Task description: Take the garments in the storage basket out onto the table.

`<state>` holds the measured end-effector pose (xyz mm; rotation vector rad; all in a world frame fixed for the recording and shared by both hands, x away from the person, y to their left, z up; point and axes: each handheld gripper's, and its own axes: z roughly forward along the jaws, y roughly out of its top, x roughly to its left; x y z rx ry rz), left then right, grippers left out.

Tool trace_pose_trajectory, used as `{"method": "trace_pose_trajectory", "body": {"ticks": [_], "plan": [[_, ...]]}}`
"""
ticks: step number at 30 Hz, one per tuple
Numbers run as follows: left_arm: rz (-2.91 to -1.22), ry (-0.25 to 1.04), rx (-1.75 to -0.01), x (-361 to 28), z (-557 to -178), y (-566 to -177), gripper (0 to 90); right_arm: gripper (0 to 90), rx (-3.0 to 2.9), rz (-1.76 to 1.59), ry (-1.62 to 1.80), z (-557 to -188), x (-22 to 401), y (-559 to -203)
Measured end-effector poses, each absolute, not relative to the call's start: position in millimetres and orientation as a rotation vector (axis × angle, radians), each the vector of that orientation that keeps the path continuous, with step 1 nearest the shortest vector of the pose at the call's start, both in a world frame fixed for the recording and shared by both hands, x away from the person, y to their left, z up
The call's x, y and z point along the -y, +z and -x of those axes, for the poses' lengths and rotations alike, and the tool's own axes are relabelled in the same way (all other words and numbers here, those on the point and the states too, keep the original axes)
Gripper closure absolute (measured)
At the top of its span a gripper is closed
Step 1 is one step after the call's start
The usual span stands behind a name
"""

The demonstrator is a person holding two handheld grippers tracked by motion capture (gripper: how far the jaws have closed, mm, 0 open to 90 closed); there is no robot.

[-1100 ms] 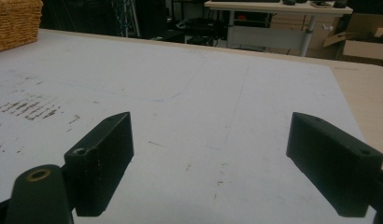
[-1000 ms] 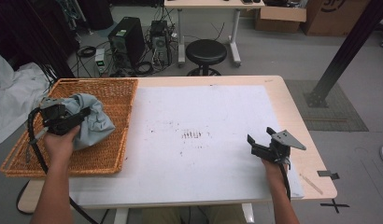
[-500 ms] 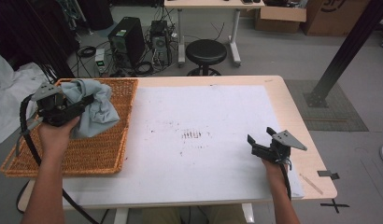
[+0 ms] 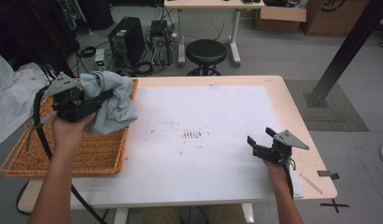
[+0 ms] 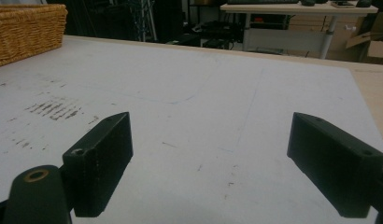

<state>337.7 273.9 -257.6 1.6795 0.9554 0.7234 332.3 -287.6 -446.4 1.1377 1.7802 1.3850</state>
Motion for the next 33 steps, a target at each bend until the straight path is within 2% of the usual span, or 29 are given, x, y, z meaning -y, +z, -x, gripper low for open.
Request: {"method": "trace_pose_trajectory", "body": {"ticks": [20, 26, 33], "plan": [[-1.710, 0.496, -0.709, -146, -349, -282, 61.8, 14.0, -1.783, -1.153, 1.436, -321, 308, -439], [-1.712, 0.418, -0.687, -108, -353, -313, 61.6, 14.1, -1.787, -1.148, 1.441, -320, 307, -437], [-1.802, 0.342, -0.677, -57, -364, -357, 61.4, 14.1, -1.793, -1.133, 1.451, -319, 307, -435]]}}
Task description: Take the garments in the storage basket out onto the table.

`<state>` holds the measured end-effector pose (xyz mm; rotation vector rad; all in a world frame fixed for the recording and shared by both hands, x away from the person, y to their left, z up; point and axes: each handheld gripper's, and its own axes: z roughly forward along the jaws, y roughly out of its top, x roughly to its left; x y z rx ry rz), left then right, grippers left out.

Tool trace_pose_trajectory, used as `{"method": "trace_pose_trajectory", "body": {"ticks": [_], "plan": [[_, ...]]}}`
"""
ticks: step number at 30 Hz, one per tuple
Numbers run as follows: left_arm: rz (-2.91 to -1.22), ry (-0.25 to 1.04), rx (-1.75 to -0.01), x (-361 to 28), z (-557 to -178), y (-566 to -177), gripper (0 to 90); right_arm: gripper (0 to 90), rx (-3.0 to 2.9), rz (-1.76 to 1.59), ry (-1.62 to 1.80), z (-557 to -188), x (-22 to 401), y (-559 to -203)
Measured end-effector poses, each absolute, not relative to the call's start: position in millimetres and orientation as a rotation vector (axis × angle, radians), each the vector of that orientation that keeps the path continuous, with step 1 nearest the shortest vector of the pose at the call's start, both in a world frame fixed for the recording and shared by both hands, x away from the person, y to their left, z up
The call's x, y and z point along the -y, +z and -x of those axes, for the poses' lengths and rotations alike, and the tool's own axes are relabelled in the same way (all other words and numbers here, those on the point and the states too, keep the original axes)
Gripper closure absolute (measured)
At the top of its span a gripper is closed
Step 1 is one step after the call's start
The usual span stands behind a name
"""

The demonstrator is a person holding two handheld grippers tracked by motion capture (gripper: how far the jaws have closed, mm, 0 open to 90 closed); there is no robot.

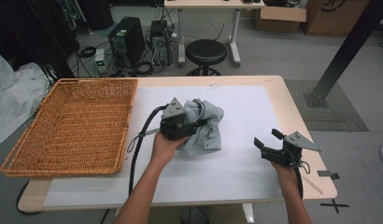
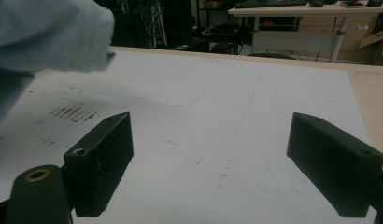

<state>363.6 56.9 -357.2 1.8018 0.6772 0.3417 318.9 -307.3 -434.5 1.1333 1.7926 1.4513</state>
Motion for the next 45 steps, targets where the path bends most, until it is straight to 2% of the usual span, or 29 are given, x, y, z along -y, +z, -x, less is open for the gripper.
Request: {"method": "trace_pose_trajectory", "body": {"ticks": [7, 11, 12, 15, 26, 29, 33, 35, 37, 38, 40, 45], "plan": [[-1.891, 0.300, -0.730, -35, -374, -395, 61.0, 14.1, -1.806, -1.134, 1.457, -319, 307, -437], [-1.937, 0.299, -0.777, -35, -377, -411, 60.8, 14.2, -1.815, -1.131, 1.456, -320, 308, -439], [-1.996, 0.307, -0.794, -35, -379, -419, 60.7, 14.2, -1.819, -1.130, 1.455, -320, 308, -439], [-1.995, 0.288, -0.822, -38, -378, -429, 60.4, 14.2, -1.828, -1.127, 1.454, -321, 306, -440], [-1.978, 0.298, -0.880, -44, -381, -435, 59.8, 14.2, -1.841, -1.119, 1.452, -321, 303, -440], [-1.954, 0.272, -0.885, -45, -380, -434, 53.6, 14.3, -1.842, -1.122, 1.452, -321, 304, -441], [-1.873, 0.213, -0.878, -52, -379, -426, 34.8, 14.3, -1.841, -1.121, 1.456, -322, 304, -441], [-1.822, 0.230, -0.864, -58, -374, -416, 28.5, 14.2, -1.840, -1.125, 1.458, -322, 305, -441], [-1.777, 0.242, -0.853, -64, -369, -407, 16.6, 14.3, -1.839, -1.128, 1.457, -322, 306, -441], [-1.777, 0.242, -0.853, -64, -369, -407, 15.6, 14.3, -1.837, -1.130, 1.458, -322, 307, -442], [-1.660, 0.282, -0.848, -80, -361, -388, 15.6, 14.2, -1.835, -1.140, 1.455, -321, 309, -444], [-1.609, 0.345, -0.887, -101, -356, -375, 15.6, 14.3, -1.813, -1.148, 1.459, -319, 312, -447]]}}
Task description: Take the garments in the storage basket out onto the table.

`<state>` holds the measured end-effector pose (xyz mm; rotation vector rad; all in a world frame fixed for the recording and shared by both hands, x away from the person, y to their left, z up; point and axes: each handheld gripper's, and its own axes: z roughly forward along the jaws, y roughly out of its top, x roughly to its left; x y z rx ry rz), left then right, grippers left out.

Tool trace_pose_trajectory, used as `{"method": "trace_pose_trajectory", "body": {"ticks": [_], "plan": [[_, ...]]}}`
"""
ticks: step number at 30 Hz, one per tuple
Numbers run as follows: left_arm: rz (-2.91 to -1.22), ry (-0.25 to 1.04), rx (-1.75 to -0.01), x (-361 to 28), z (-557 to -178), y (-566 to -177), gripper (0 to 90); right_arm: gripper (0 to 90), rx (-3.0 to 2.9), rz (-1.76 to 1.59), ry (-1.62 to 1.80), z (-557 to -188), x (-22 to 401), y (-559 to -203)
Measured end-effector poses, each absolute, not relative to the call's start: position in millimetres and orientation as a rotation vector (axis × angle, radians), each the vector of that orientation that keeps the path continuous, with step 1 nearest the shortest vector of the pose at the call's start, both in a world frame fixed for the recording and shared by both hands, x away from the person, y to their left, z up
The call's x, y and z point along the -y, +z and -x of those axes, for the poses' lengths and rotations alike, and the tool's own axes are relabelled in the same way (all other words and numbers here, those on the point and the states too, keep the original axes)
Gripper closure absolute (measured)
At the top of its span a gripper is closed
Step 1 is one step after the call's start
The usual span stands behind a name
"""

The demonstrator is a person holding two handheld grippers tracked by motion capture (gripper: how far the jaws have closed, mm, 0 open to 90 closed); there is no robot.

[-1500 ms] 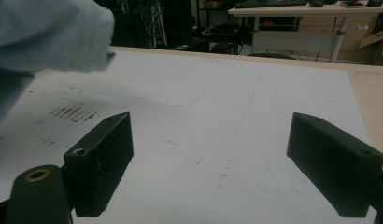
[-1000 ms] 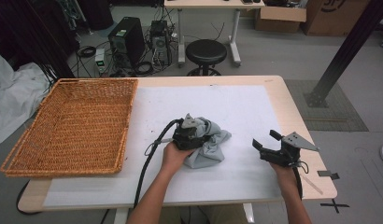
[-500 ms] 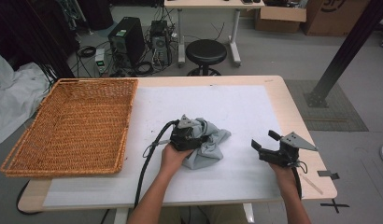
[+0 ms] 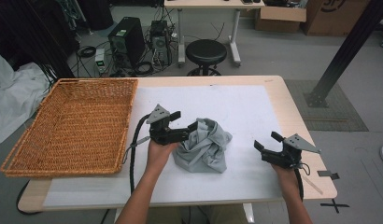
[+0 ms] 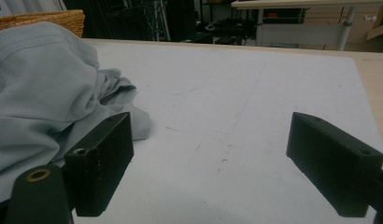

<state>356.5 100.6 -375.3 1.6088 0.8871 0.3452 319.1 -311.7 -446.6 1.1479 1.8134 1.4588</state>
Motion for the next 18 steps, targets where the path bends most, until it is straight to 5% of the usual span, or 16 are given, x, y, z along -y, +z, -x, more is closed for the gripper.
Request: {"method": "trace_pose_trajectory", "body": {"ticks": [18], "plan": [[-1.633, 0.411, -0.973, -126, -348, -384, 16.0, 14.4, -1.799, -1.148, 1.457, -318, 312, -447]]}}
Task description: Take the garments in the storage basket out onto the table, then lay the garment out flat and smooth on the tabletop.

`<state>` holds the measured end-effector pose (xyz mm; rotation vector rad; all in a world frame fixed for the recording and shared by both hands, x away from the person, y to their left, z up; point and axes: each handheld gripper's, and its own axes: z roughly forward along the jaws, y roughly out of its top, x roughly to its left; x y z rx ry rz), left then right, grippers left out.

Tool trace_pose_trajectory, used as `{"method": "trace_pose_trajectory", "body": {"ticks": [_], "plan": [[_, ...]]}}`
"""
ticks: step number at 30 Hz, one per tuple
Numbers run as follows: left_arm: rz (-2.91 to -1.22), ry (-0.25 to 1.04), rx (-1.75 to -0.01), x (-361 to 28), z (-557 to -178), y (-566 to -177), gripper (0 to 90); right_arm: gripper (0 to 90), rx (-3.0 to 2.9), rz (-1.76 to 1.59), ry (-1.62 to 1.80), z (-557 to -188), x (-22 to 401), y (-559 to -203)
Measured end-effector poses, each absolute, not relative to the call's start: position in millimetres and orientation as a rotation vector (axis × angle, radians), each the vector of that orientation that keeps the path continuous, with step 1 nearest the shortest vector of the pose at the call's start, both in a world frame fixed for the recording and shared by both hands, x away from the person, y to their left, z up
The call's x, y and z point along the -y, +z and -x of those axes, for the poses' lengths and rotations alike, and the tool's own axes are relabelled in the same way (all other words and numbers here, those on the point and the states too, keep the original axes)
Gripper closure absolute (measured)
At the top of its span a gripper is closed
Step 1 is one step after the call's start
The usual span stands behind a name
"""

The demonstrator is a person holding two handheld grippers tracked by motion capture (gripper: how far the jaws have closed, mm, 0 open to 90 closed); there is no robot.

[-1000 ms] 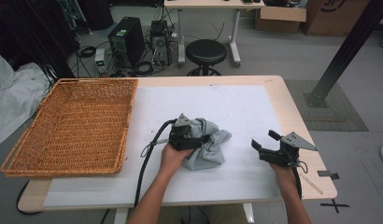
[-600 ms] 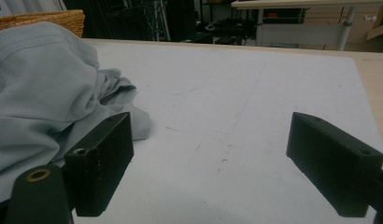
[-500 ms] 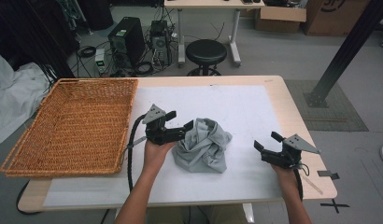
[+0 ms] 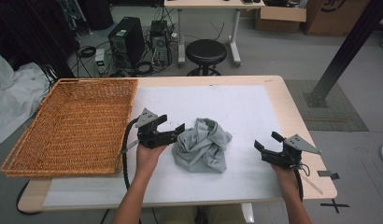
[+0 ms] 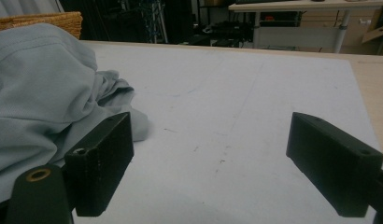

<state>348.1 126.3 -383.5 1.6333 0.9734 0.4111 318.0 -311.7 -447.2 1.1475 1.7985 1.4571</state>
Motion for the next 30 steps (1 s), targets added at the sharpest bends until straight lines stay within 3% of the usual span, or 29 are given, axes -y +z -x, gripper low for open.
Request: {"method": "trace_pose_trajectory", "body": {"ticks": [17, 23, 30], "plan": [[-1.632, 0.410, -0.979, -129, -346, -383, 15.9, 15.1, -1.829, -1.153, 1.468, -321, 307, -442], [-1.638, 0.400, -0.971, -126, -347, -385, 16.0, 28.5, -2.007, -1.108, 1.499, -338, 286, -432], [-1.656, 0.396, -0.975, -124, -352, -390, 16.2, 45.1, -2.399, -0.962, 1.331, -376, 224, -440]]}}
